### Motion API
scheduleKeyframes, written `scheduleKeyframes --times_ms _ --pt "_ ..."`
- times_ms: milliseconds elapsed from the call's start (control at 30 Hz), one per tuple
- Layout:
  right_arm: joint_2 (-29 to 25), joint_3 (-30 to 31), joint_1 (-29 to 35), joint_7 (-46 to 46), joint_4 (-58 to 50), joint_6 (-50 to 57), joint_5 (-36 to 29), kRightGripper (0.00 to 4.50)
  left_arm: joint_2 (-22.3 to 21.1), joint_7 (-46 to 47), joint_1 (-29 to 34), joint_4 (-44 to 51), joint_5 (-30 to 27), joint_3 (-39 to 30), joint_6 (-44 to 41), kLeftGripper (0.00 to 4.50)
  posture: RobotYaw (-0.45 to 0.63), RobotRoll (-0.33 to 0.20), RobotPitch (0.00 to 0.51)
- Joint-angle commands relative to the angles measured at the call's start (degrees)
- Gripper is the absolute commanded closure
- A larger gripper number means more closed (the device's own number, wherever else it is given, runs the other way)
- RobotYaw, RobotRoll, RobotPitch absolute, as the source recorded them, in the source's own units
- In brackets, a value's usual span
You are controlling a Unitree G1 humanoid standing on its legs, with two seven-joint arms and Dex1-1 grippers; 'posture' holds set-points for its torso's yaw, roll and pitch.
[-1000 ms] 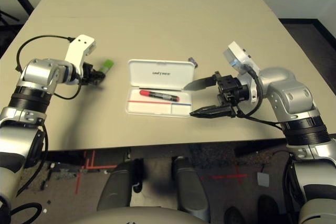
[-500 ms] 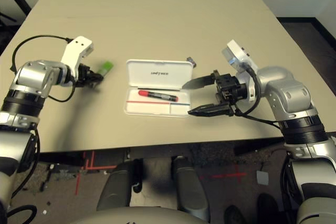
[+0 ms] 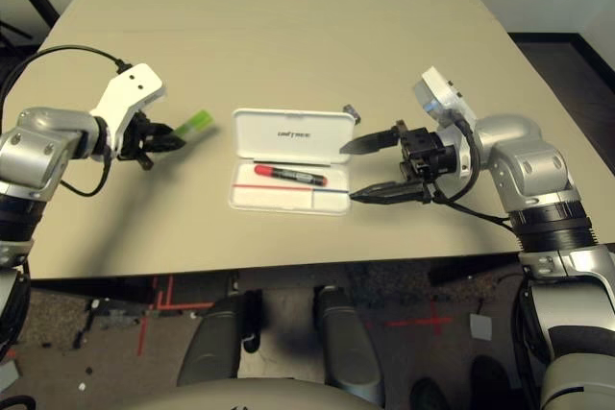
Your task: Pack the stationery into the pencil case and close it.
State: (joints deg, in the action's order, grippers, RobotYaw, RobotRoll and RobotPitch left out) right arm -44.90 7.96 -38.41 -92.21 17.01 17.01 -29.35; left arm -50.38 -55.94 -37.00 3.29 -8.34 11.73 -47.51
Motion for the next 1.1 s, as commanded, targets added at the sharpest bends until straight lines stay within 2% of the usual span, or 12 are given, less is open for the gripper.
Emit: scheduleKeyframes --times_ms 33,167,300,833,1100 --pt "-1.5 2.7 -2.2 -0.3 3.2 -3.3 0.1 0.0 -3.9 -5.0 2.8 7.4 -2.5 -0.2 0.4 3.43 0.17 0.0 0.163" --pt "-2.3 4.0 -3.1 -0.3 4.9 -4.9 -0.6 0.0 -6.6 -9.4 2.7 10.6 -3.7 0.6 2.4 3.43 0.17 0.0 0.164" --pt "-2.8 4.1 -2.7 -0.3 4.3 -4.9 -1.2 0.0 -6.6 -12.0 1.8 11.0 -3.8 1.9 4.1 3.43 0.15 0.0 0.164" --pt "-4.6 -3.2 5.8 0.2 -4.6 -0.8 -1.7 0.0 1.0 -19.0 -4.4 8.4 -1.5 10.9 12.7 3.43 0.03 0.0 0.16" --pt "-5.0 -6.7 9.3 1.8 -9.3 2.0 -2.2 0.0 7.3 -21.5 -8.8 0.9 2.1 15.5 18.7 3.43 -0.03 0.0 0.165"
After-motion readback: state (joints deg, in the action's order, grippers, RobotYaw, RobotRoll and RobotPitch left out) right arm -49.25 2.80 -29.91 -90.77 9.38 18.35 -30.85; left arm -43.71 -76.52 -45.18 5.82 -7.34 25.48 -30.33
